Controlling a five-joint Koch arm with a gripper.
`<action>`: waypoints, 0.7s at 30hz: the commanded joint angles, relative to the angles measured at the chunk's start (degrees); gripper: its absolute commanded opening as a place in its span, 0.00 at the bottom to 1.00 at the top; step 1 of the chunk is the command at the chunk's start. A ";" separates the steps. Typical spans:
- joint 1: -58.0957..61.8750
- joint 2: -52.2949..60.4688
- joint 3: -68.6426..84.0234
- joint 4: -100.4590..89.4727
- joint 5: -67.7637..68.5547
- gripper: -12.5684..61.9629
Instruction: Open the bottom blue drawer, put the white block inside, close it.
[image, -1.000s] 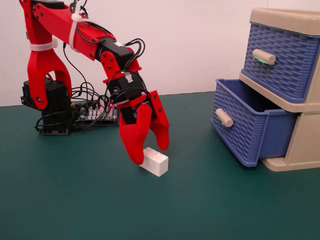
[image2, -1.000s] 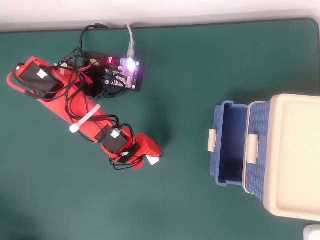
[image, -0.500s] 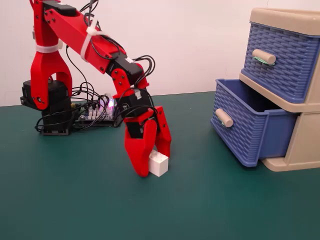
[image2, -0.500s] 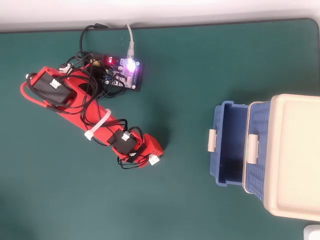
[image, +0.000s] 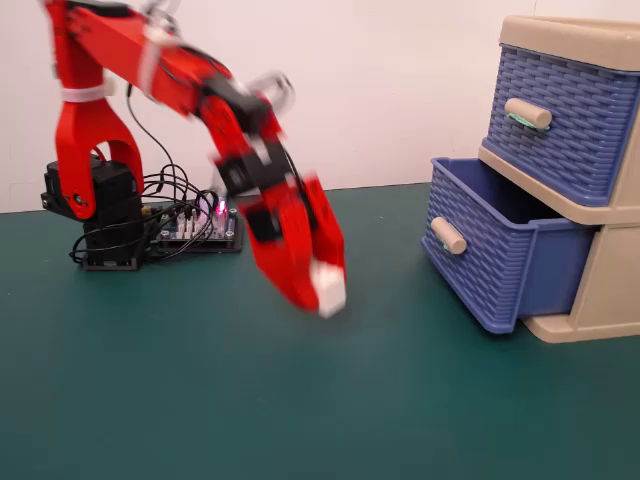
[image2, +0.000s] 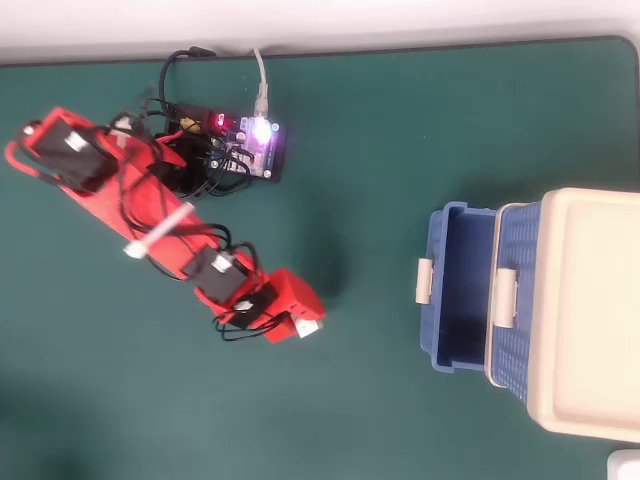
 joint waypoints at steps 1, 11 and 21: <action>-1.14 6.77 -6.86 1.14 13.89 0.06; -16.96 -13.18 -50.19 8.88 53.09 0.06; -22.94 -30.59 -70.84 12.39 53.09 0.06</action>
